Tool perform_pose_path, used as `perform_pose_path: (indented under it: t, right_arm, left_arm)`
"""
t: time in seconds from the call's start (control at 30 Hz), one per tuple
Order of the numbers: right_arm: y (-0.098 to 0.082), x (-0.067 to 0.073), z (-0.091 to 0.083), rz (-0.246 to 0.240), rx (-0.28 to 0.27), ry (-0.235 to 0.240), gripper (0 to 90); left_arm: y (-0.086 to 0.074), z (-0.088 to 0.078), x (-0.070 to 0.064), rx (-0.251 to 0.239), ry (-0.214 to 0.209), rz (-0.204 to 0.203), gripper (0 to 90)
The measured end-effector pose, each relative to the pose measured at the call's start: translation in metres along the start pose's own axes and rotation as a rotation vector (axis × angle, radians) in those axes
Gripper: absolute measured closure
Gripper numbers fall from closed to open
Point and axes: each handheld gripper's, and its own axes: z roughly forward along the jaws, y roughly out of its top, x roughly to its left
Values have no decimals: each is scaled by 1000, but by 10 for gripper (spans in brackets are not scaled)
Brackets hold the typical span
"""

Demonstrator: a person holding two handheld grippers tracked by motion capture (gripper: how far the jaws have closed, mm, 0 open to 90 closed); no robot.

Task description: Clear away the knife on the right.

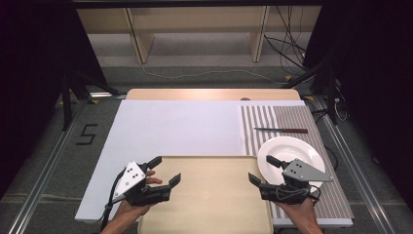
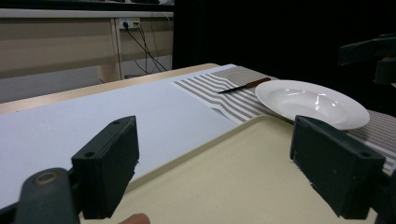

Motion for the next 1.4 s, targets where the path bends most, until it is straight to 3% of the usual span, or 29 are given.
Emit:
perform_pose_path:
  t: [0.77, 1.4]
  right_arm:
    - [1, -3, 0, 4, 4, -8, 199]
    - [4, -23, 1, 9, -10, -73, 202]
  left_arm:
    - [0, 0, 0, 3, 0, 0, 153]
    - [-1, 1, 1, 3, 2, -3, 153]
